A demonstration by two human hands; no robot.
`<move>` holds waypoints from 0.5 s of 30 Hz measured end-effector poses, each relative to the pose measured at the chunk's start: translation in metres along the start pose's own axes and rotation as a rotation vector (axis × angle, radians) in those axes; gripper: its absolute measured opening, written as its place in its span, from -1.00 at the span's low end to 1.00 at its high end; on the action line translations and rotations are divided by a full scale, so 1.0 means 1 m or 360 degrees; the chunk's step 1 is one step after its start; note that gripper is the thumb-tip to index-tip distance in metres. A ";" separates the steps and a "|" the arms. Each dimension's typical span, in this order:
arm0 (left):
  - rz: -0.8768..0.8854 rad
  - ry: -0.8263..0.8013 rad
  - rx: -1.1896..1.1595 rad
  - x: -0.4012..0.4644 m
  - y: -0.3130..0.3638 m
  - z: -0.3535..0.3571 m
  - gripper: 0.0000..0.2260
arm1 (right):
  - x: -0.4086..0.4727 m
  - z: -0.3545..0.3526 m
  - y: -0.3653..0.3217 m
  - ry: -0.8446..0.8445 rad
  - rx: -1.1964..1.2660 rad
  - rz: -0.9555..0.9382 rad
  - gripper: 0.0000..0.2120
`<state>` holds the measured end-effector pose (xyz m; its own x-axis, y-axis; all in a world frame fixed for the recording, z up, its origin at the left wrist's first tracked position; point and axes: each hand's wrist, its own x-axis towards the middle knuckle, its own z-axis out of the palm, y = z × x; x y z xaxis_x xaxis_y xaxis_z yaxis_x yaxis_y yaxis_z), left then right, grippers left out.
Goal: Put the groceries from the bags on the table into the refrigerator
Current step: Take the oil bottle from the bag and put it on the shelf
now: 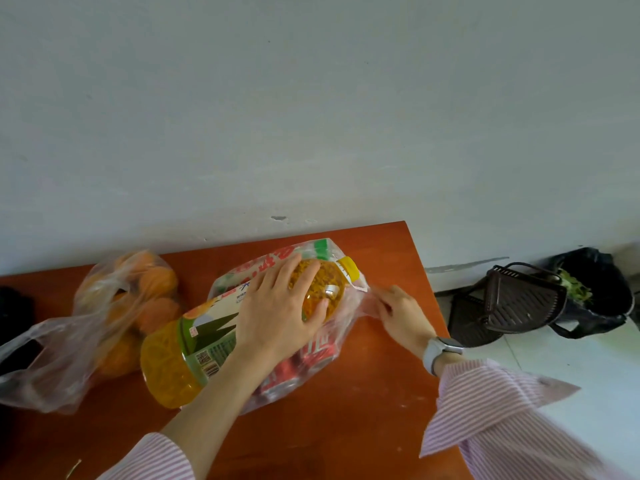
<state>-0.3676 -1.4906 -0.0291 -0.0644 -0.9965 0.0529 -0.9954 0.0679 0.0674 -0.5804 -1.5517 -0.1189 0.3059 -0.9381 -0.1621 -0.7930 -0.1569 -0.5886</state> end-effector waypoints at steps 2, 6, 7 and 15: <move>0.0000 -0.0017 -0.0002 0.000 0.000 0.001 -0.49 | -0.002 0.013 0.004 -0.0149 -0.0075 0.0085 -0.70; -0.0012 -0.0059 -0.0061 -0.001 -0.001 -0.001 -0.45 | -0.004 0.016 0.000 -0.0188 -0.0140 0.0144 -0.70; -0.0015 -0.0063 -0.0078 -0.001 -0.001 -0.003 -0.44 | -0.007 0.012 -0.002 -0.0149 -0.0121 0.0101 -0.70; -0.0159 -0.0421 -0.0213 -0.001 -0.033 -0.027 -0.07 | -0.027 -0.023 -0.050 0.0303 0.0529 0.0079 -0.71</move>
<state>-0.3324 -1.4908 -0.0049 -0.0004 -0.9754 -0.2206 -0.9807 -0.0427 0.1906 -0.5610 -1.5256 -0.0668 0.1434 -0.9875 -0.0655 -0.5811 -0.0305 -0.8132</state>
